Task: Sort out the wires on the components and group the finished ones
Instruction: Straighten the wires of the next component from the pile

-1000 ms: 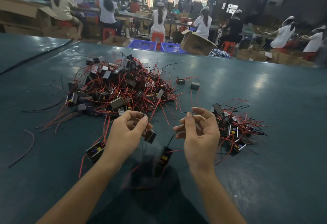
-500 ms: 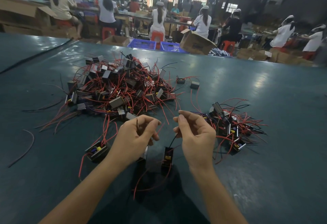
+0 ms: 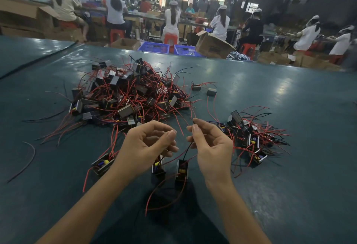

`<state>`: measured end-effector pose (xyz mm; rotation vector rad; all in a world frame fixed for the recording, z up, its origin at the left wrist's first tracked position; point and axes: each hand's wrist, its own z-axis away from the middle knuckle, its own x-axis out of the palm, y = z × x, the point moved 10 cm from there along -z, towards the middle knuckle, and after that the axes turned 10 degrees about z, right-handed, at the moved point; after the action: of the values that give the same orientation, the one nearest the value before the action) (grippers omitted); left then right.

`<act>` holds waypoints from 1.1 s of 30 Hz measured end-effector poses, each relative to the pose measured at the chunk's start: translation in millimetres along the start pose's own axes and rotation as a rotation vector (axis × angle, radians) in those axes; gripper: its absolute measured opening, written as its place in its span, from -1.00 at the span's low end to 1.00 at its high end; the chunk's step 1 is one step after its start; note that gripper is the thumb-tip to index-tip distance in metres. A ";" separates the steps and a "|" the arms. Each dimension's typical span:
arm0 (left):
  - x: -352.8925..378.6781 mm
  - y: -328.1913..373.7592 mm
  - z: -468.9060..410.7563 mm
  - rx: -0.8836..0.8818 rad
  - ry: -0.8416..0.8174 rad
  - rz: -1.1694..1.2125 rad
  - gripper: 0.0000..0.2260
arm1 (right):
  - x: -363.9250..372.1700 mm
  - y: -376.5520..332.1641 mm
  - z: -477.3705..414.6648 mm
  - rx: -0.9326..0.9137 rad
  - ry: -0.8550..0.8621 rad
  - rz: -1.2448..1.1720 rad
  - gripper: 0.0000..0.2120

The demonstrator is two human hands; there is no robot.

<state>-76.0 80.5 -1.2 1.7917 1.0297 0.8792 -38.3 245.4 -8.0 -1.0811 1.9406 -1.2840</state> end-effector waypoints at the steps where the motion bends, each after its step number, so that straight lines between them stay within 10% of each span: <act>1: 0.5 0.8 0.8 0.009 0.005 0.001 -0.80 | -0.8 -2.6 0.8 -0.022 0.009 0.010 -0.84; 33: -3.2 20.7 -3.1 0.097 0.003 -0.339 -0.88 | 30.4 -13.2 17.5 -0.180 -0.197 0.242 -0.90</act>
<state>-74.0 72.7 18.3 1.6279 1.3487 0.6315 -35.8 208.3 -3.1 -0.9805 1.9923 -0.8549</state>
